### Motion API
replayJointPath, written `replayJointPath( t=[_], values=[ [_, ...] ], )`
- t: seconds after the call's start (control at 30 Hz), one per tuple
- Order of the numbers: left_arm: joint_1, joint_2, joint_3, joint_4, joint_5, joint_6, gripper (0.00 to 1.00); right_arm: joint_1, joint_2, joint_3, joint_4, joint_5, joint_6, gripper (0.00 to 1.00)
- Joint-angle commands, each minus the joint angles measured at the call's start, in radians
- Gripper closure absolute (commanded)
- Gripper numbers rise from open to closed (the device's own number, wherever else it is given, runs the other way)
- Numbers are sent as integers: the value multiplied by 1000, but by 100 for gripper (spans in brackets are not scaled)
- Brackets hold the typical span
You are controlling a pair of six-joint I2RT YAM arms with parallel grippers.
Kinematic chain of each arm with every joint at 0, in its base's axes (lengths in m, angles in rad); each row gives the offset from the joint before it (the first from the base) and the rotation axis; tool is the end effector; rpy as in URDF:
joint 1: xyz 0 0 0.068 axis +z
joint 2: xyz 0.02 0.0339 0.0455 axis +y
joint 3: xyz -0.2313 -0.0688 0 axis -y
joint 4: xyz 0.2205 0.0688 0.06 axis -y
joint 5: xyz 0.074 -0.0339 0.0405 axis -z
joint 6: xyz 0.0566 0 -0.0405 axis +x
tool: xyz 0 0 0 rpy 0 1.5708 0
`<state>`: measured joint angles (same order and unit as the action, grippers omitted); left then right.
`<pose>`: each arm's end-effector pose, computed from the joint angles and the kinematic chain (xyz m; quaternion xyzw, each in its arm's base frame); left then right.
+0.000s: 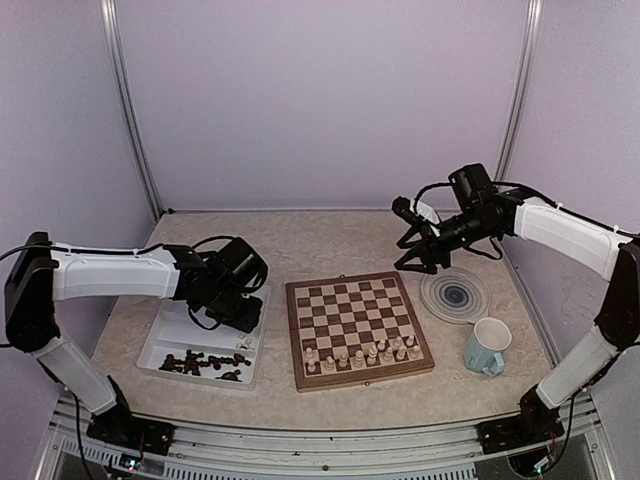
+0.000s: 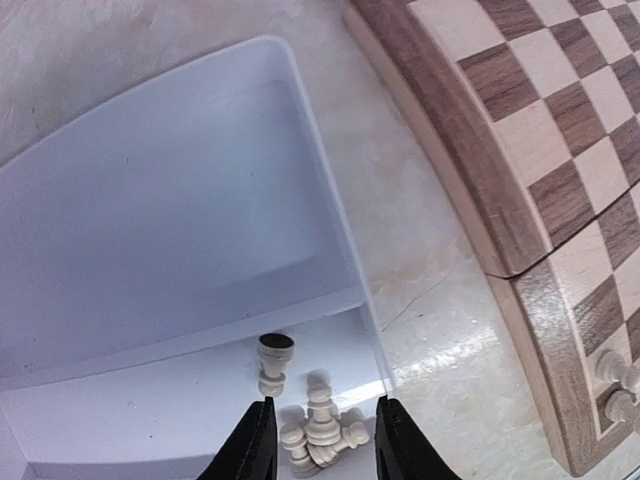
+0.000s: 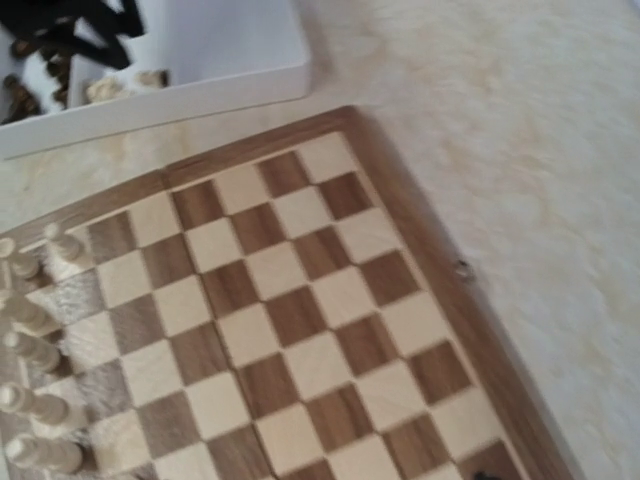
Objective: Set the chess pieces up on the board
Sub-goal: Pick up the pawn from the storage box.
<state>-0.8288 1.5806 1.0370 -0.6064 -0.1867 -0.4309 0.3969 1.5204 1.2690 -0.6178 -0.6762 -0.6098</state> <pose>0.2071 -0.2103 0.1638 0.1734 0.9583 -0.0488 0.2217 0.2751 0.1537 0.2575 -0.5272 0.7211 0.2753 0.3555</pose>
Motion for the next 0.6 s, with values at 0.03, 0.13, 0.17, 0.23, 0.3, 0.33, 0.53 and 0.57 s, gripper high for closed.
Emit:
replayJointPath(
  t=[0.03,0.13,0.17,0.23,0.3,0.33,0.53,0.57],
  values=[
    [51,-33,-77,129,35,-62,65,71,48,53,-70,42,-37,37],
    [58,-12,-92,146,36,-54,65,80,48,47,-71,47,-37,38],
    [60,-6,-97,150,39,-50,67,82,47,45,-70,49,-37,38],
    [63,7,-106,159,53,-44,70,84,46,38,-72,52,-34,38],
    [65,20,-113,158,55,-43,73,86,41,33,-72,54,-31,38],
    [65,23,-118,159,56,-44,74,85,39,30,-71,55,-31,37],
    [65,16,-147,153,49,-49,72,86,34,14,-64,56,-28,38],
    [65,14,-151,153,46,-51,72,86,34,13,-63,56,-28,38]
  ],
)
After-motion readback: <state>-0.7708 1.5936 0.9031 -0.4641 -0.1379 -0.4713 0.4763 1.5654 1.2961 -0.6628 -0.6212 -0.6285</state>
